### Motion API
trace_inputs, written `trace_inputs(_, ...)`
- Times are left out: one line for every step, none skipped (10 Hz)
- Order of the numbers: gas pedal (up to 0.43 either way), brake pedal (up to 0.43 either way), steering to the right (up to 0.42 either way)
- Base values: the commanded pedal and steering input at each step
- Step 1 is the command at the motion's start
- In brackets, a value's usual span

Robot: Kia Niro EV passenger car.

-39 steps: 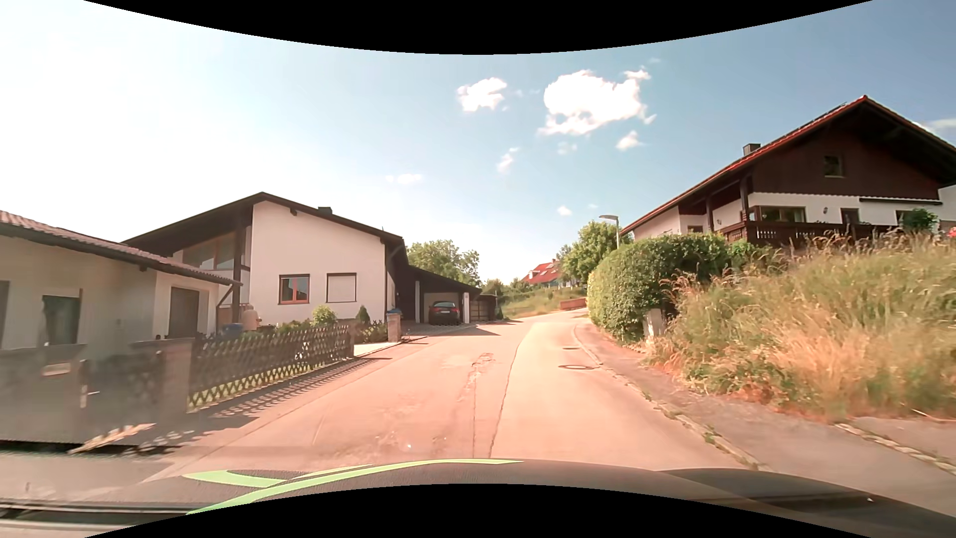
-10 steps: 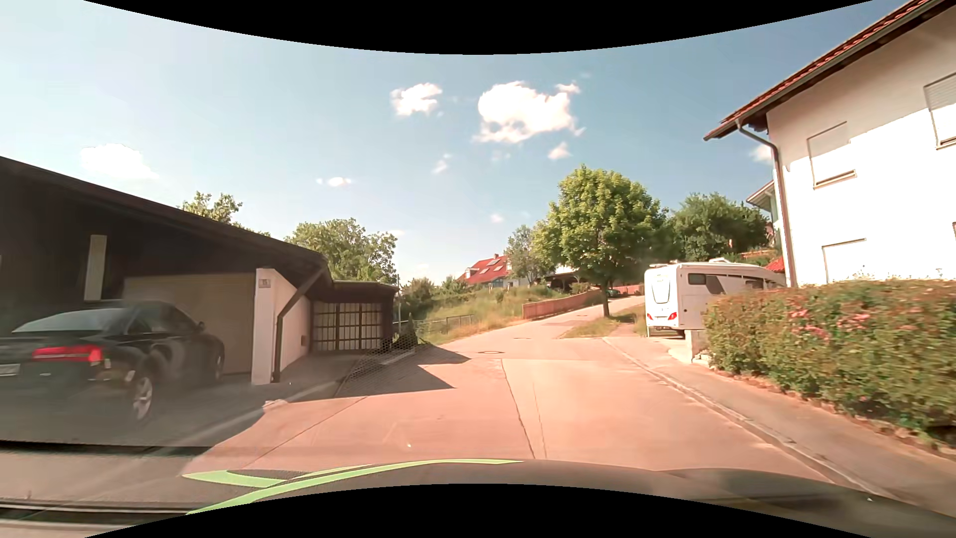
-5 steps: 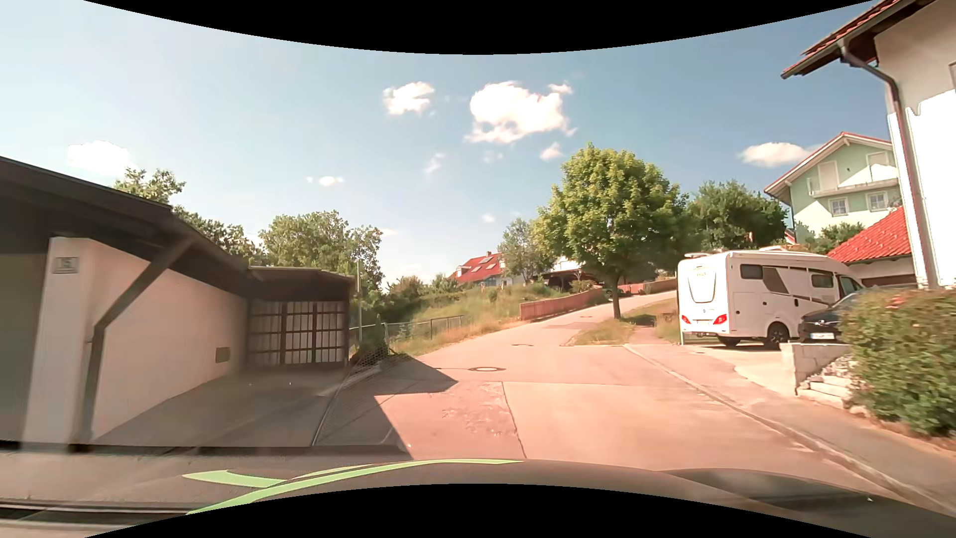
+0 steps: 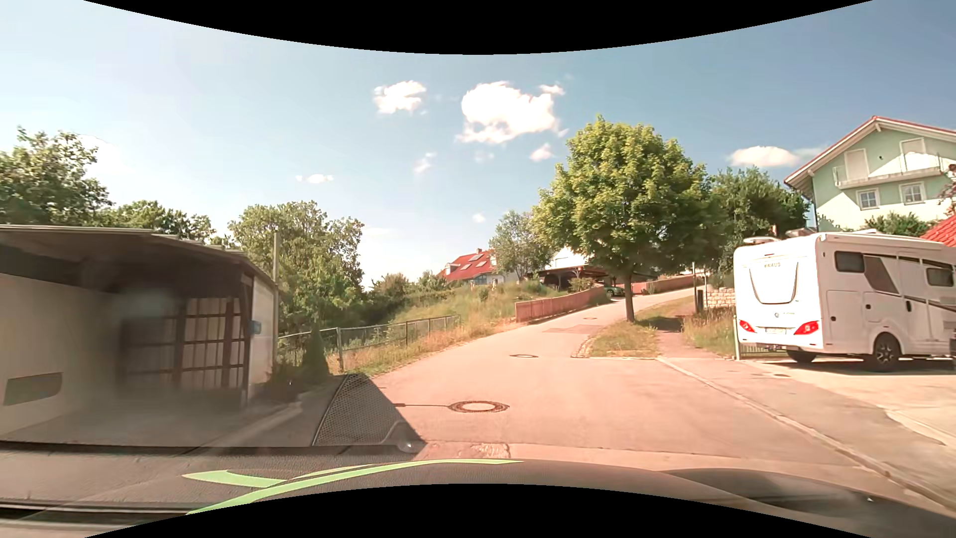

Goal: Follow the waypoints while adhering to traffic rules and regulations

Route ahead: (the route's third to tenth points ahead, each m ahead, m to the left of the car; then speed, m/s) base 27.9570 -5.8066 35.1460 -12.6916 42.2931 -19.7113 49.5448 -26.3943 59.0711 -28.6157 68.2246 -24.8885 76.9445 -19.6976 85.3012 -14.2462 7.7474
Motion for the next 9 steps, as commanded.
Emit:
trace_inputs(0.110,0.000,0.041)
trace_inputs(0.118,0.000,0.049)
trace_inputs(0.118,0.000,0.054)
trace_inputs(0.118,0.000,0.057)
trace_inputs(0.118,0.000,0.063)
trace_inputs(0.130,0.000,0.066)
trace_inputs(0.130,0.000,0.070)
trace_inputs(0.130,0.000,0.077)
trace_inputs(0.130,0.000,0.080)
